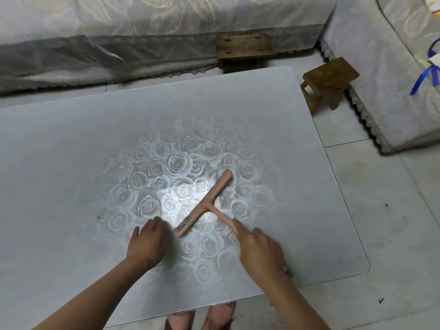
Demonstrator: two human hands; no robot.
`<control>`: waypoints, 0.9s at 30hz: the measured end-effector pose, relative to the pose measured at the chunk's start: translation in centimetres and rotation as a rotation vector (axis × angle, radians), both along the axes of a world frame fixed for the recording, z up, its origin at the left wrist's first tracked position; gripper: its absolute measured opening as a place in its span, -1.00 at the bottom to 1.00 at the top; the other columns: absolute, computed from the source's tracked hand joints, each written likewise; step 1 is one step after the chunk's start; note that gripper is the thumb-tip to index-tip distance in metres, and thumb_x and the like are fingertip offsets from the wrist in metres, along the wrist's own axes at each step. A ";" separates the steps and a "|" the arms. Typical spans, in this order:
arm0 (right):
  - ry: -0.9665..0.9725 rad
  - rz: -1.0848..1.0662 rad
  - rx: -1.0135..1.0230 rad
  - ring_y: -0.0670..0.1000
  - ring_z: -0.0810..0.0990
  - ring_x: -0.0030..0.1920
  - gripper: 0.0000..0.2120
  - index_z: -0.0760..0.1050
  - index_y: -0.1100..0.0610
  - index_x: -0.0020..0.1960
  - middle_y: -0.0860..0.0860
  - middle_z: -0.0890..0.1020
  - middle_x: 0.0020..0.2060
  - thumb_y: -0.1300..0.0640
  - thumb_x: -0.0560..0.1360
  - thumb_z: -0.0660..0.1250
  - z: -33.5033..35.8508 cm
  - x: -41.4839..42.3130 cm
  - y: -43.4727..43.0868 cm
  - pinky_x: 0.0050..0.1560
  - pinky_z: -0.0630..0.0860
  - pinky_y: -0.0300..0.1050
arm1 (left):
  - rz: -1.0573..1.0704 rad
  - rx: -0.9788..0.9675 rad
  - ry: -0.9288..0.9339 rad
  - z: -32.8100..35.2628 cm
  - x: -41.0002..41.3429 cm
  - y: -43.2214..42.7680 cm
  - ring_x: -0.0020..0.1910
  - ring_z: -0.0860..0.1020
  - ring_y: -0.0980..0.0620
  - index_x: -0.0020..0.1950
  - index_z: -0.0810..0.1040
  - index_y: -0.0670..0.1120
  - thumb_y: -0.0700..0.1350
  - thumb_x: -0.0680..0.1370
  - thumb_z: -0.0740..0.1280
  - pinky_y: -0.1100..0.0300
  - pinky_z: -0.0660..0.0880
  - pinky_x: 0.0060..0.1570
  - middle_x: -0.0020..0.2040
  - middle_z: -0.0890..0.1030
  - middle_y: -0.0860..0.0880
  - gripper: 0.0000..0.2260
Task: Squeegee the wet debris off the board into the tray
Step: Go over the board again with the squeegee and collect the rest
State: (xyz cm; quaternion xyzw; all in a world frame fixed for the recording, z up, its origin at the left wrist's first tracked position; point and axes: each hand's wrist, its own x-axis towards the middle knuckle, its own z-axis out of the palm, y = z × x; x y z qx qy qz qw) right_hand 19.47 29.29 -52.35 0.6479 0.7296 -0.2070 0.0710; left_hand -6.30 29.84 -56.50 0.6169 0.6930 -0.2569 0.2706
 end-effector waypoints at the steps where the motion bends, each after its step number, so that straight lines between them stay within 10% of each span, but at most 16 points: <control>1: -0.018 -0.012 0.000 0.09 0.62 -0.26 -0.48 0.37 -0.18 0.40 0.05 0.58 -0.21 0.12 0.48 0.35 0.8 1.0 -0.3 -0.38 0.45 -0.11 | -0.003 0.012 -0.004 0.1 -0.2 -0.2 0.53 0.07 0.06 0.53 0.08 -0.08 -0.20 0.52 0.16 0.02 0.07 0.47 0.55 0.09 0.02 -0.42; 4: -0.100 -0.065 -0.006 0.03 0.54 -0.52 -0.55 0.56 -0.16 0.23 -0.05 0.37 -0.44 0.07 0.36 0.49 3.1 5.9 -3.6 -0.59 0.40 -0.12 | 0.024 0.047 -0.030 0.3 -1.0 -0.9 0.54 0.06 0.06 0.53 0.09 -0.06 -0.23 0.53 0.14 0.04 0.07 0.48 0.56 0.08 0.03 -0.43; 7: -0.132 -0.121 -0.026 0.03 0.40 -0.69 -0.64 0.67 -0.06 0.07 0.00 0.37 -0.54 -0.02 0.38 0.21 3.6 8.0 -7.3 -0.72 0.27 -0.16 | 0.049 0.062 -0.026 0.5 -1.7 -1.7 0.51 0.12 0.05 0.51 0.12 -0.07 -0.23 0.52 0.13 0.06 0.11 0.46 0.53 0.14 0.02 -0.45; 11: -0.131 -0.104 -0.214 0.09 0.65 -0.30 -0.53 0.37 -0.16 0.40 0.04 0.58 -0.25 0.06 0.50 0.28 2.1 3.2 -5.8 -0.34 0.55 -0.04 | 0.082 0.073 -0.040 0.4 -2.5 -2.8 0.47 0.20 0.03 0.48 0.15 -0.08 -0.22 0.52 0.13 0.09 0.21 0.39 0.49 0.19 0.01 -0.49; 16: 0.030 0.040 -0.067 0.11 0.61 -0.04 -0.50 0.11 -0.16 0.50 0.08 0.57 -0.02 0.11 0.61 0.09 -0.3 -5.7 0.6 -0.18 0.39 -0.13 | 0.158 0.066 -0.026 -0.1 -4.0 -3.8 0.44 0.25 -0.02 0.46 0.17 -0.11 -0.19 0.52 0.16 0.07 0.24 0.37 0.47 0.22 -0.01 -0.50; 23: -0.127 -0.042 -0.142 -0.03 0.58 -0.07 -0.53 -0.05 -0.45 0.43 -0.09 0.43 -0.16 -0.12 0.60 0.00 2.2 1.7 -5.1 -0.13 0.46 -0.14 | 0.261 0.047 -0.018 0.3 -7.5 -5.9 0.33 0.35 -0.05 0.37 0.28 -0.12 -0.20 0.51 0.14 0.08 0.29 0.30 0.35 0.35 -0.05 -0.59; 27: -0.138 -0.011 -0.179 0.07 0.57 -0.20 -0.47 0.09 -0.30 0.49 -0.02 0.44 -0.21 0.02 0.59 0.13 2.1 -1.4 -5.4 -0.22 0.42 -0.07 | 0.328 0.027 -0.062 0.1 -9.7 -7.3 0.30 0.35 -0.05 0.28 0.33 -0.11 -0.21 0.50 0.14 0.05 0.26 0.32 0.29 0.37 -0.03 -0.65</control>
